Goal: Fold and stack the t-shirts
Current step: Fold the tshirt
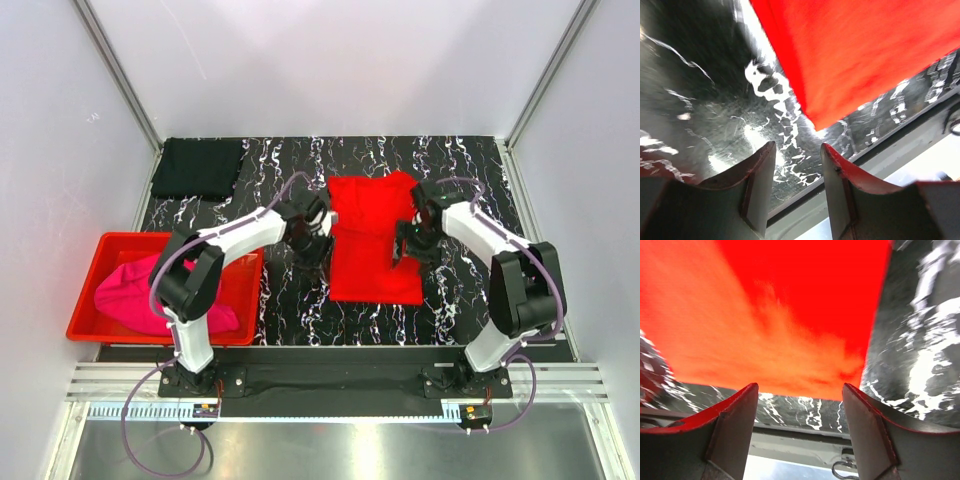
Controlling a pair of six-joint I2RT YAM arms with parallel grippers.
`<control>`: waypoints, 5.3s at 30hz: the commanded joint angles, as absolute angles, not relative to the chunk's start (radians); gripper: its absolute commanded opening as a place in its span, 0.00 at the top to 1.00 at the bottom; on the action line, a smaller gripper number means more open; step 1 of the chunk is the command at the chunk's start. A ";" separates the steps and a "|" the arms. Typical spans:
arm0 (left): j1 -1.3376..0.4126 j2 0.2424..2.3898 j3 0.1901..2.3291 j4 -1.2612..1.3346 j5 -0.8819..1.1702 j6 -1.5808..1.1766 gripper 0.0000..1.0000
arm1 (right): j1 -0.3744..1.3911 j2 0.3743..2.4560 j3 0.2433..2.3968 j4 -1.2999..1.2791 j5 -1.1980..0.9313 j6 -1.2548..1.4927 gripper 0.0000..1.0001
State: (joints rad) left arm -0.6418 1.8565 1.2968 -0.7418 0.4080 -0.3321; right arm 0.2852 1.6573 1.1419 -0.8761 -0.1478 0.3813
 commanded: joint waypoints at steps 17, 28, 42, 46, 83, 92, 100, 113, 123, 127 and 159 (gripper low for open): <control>-0.448 2.095 1.709 -0.287 0.525 -0.557 0.59 | 0.057 2.121 1.839 -0.692 -0.057 0.437 0.47; -0.425 2.097 1.692 -0.268 0.568 -0.595 0.55 | 0.052 2.151 1.935 -0.900 -0.155 0.423 0.36; -0.549 1.781 1.217 -0.575 0.607 -0.513 0.42 | 0.054 1.517 1.035 -0.960 -0.477 0.429 0.11; -0.566 1.755 1.138 -0.542 0.586 -0.572 0.42 | 0.054 1.454 0.872 -0.855 -0.541 0.501 0.11; -0.571 1.701 0.916 -0.321 0.588 -0.739 0.29 | -0.066 1.485 0.598 -0.485 -0.434 0.623 0.70; -0.591 1.770 0.948 -0.333 0.595 -0.788 0.30 | -0.066 1.476 0.595 -0.466 -0.491 0.660 0.96; -0.611 1.827 0.979 -0.353 0.539 -0.899 0.38 | -0.066 1.456 0.611 -0.485 -0.483 0.657 0.98; -0.644 1.887 1.016 -0.476 0.425 -1.023 0.45 | -0.066 1.404 0.624 -0.537 -0.442 0.632 1.00; -0.667 1.934 1.046 -0.436 0.471 -1.051 0.46 | -0.066 1.414 0.607 -0.514 -0.451 0.641 1.00; -0.669 1.936 1.029 -0.434 0.468 -1.069 0.51 | -0.066 1.422 0.612 -0.506 -0.460 0.640 1.00; -0.701 1.572 1.158 -0.802 0.364 -0.690 1.00 | 0.060 1.109 0.810 -1.017 -0.477 0.594 1.00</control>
State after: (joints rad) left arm -0.6983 1.6051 1.0840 -0.7086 0.3950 -0.7292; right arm 0.0532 1.1332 0.7273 -0.9218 -0.5034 0.6022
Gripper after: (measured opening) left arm 0.034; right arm 0.120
